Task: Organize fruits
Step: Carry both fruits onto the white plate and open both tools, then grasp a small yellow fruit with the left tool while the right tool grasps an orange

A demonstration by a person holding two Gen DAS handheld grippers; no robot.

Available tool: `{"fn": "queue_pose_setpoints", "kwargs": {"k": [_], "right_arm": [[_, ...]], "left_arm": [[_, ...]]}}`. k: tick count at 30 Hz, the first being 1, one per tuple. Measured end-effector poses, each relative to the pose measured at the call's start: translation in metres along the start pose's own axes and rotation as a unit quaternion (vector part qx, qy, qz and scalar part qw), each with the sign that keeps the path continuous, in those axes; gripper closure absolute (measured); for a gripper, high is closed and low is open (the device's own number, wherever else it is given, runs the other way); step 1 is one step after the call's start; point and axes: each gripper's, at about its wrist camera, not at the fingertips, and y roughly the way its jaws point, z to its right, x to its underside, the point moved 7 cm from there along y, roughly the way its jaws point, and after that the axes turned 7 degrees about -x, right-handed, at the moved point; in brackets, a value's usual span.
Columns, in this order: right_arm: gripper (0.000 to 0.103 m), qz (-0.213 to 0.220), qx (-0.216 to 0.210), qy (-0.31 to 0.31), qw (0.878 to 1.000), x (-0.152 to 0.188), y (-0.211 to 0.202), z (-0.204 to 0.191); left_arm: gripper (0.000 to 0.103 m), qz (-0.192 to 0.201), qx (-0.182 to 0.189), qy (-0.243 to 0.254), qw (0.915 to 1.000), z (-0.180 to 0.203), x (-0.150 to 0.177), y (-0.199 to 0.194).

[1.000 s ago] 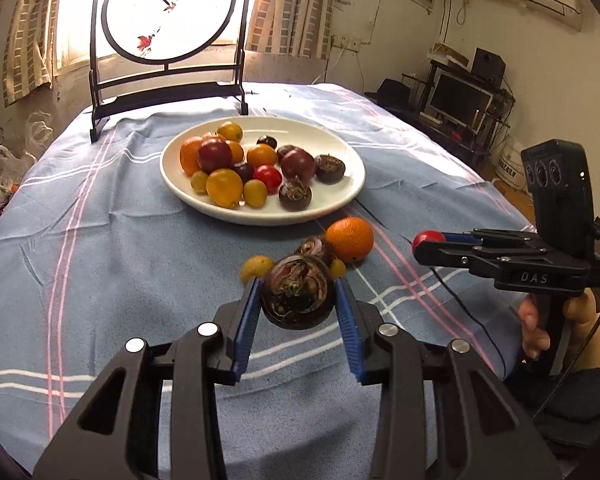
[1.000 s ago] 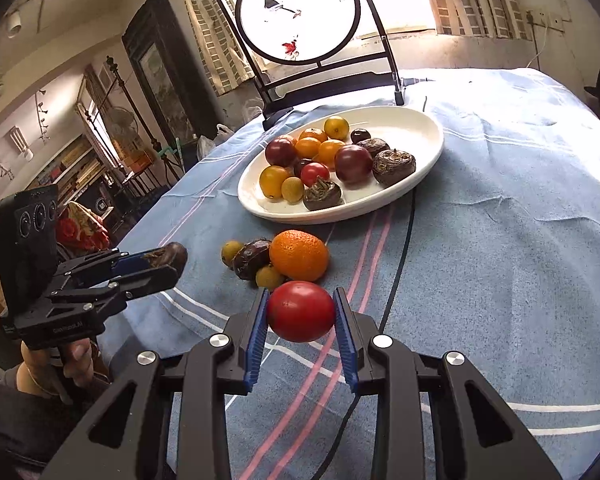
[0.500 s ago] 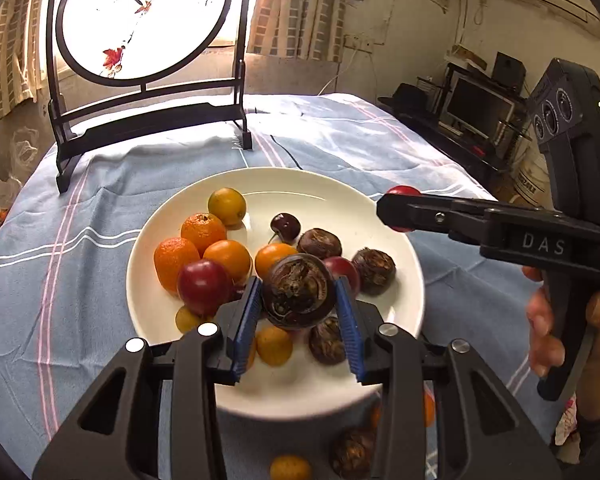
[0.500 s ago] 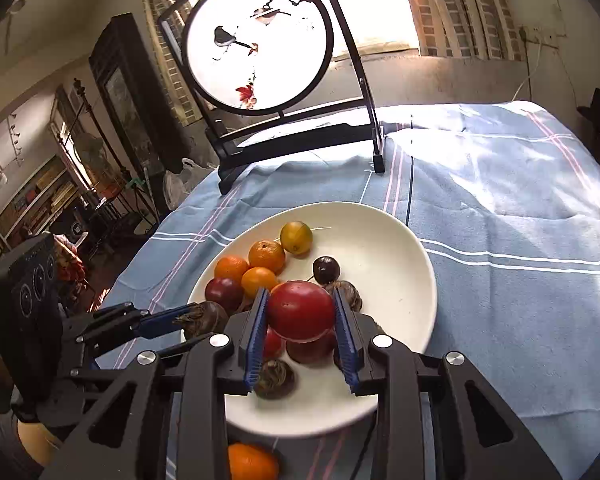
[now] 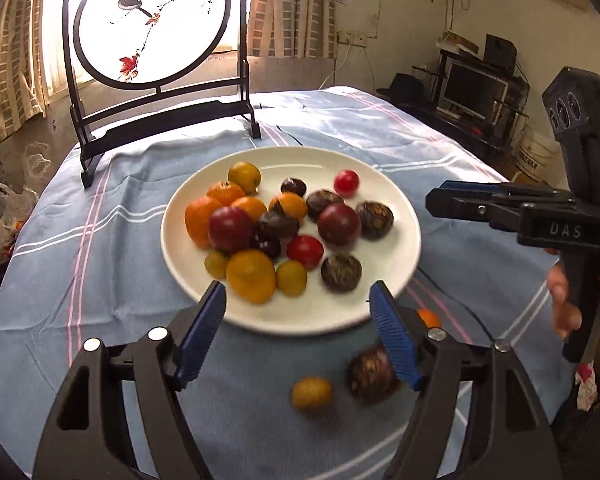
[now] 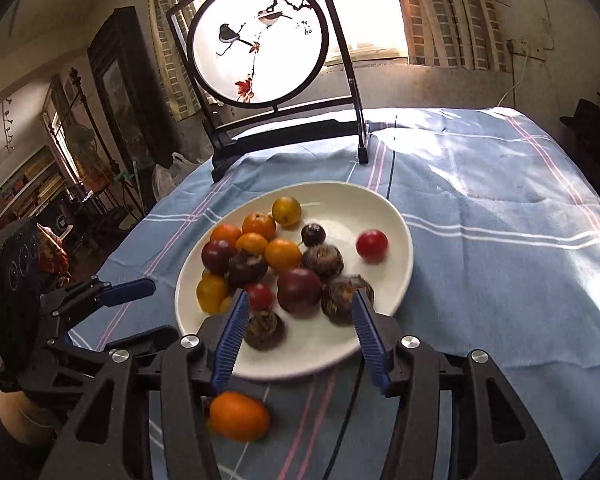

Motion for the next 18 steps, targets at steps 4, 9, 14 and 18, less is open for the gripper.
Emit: {"fn": "queue_pose_setpoints", "kwargs": {"k": [4,9,14,18], "right_arm": [[0.049,-0.008,-0.013,-0.001,1.000,0.051,-0.024,-0.011],[0.049,0.004,-0.013,0.012,1.000,0.089,-0.031,-0.008],[0.048,-0.003,0.000,0.008,1.000,0.087,-0.025,-0.007],[0.048,-0.004,0.002,0.002,1.000,0.087,-0.024,-0.009]], "left_arm": [[0.025,-0.031,0.003,0.021,0.9993,0.007,0.043,-0.008],[0.025,-0.059,-0.005,0.023,0.9980,0.004,0.063,0.002],[0.032,-0.076,-0.005,-0.003,0.9971,-0.001,0.055,0.015],[0.070,-0.101,-0.004,0.002,0.9949,0.003,0.057,0.027]]}}
